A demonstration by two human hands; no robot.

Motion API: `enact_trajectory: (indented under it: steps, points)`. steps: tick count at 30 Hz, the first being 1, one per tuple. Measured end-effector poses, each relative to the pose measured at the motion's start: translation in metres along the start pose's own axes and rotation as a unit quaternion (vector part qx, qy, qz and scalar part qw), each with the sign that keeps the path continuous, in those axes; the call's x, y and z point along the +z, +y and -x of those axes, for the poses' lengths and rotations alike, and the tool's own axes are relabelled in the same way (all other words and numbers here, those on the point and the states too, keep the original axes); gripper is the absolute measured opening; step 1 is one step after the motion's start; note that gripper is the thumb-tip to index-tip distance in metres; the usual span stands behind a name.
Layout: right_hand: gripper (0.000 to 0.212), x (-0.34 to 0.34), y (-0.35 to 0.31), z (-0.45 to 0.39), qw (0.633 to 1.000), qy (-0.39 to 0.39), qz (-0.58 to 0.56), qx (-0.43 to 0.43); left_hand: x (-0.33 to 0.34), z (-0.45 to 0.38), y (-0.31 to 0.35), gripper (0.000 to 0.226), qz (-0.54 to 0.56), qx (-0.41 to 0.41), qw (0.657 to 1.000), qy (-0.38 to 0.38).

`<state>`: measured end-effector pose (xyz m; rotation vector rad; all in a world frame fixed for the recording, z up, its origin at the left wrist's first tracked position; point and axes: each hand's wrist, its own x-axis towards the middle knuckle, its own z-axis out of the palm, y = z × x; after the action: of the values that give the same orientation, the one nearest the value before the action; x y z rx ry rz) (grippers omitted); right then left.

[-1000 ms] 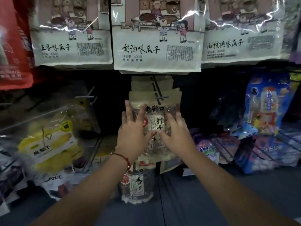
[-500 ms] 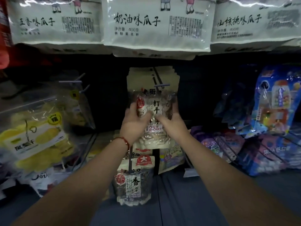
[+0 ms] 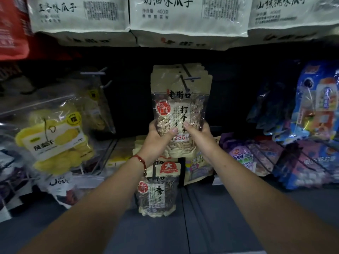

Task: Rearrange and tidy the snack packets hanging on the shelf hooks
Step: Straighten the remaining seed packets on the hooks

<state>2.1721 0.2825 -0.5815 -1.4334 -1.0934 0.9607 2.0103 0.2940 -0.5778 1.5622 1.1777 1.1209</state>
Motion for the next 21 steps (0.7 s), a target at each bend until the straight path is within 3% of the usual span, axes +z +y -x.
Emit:
enact_trajectory:
  steps: [2,5,8,12,15,18,21]
  points:
    - [0.123,0.000,-0.003,0.005,1.000,0.013,0.017,0.002,-0.001,0.003,0.001,0.091,-0.021,0.003,1.000,0.001]
    - [0.104,0.002,-0.004,0.018,0.993,0.068,0.092,-0.039,-0.007,0.018,0.003,0.097,-0.129,0.047,0.990,0.017]
    - [0.096,0.000,-0.001,0.041,0.963,0.095,0.211,-0.136,-0.025,0.052,0.006,0.083,-0.311,0.116,0.943,0.021]
    - [0.087,-0.004,0.027,0.095,0.891,0.023,0.387,-0.234,-0.066,0.115,-0.016,0.063,-0.463,0.238,0.853,0.027]
    - [0.083,0.000,0.056,0.133,0.846,-0.069,0.460,-0.262,-0.086,0.154,-0.057,0.052,-0.516,0.289,0.806,-0.032]
    - [0.081,0.015,0.090,0.148,0.800,-0.144,0.531,-0.239,-0.086,0.179,-0.098,0.054,-0.564,0.247,0.783,-0.086]
    - [0.084,0.032,0.116,0.143,0.784,-0.174,0.561,-0.200,-0.076,0.166,-0.134,0.069,-0.621,0.171,0.758,-0.099]
